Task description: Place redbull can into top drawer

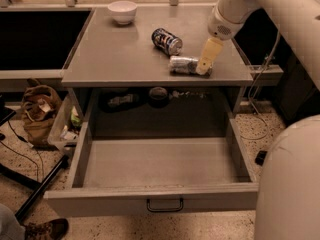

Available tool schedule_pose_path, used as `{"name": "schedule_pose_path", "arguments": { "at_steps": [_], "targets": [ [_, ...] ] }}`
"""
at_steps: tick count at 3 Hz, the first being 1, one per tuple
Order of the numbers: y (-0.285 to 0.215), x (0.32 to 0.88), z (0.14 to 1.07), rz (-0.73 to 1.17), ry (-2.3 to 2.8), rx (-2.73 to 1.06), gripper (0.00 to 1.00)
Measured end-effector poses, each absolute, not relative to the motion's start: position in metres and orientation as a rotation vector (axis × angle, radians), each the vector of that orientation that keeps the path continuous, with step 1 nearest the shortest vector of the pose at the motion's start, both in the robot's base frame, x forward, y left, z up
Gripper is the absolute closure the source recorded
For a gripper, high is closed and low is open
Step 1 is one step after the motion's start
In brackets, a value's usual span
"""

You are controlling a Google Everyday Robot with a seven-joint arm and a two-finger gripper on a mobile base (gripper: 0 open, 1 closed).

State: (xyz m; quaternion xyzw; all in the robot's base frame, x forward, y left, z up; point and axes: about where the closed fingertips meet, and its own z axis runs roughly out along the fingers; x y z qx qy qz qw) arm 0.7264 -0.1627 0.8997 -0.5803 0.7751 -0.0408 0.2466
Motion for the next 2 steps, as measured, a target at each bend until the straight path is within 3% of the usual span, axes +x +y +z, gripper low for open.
{"name": "schedule_pose_path", "arguments": {
  "at_steps": [2],
  "targets": [
    [-0.123, 0.742, 0.868, -0.033, 2.087, -1.662, 0.0]
  ]
}}
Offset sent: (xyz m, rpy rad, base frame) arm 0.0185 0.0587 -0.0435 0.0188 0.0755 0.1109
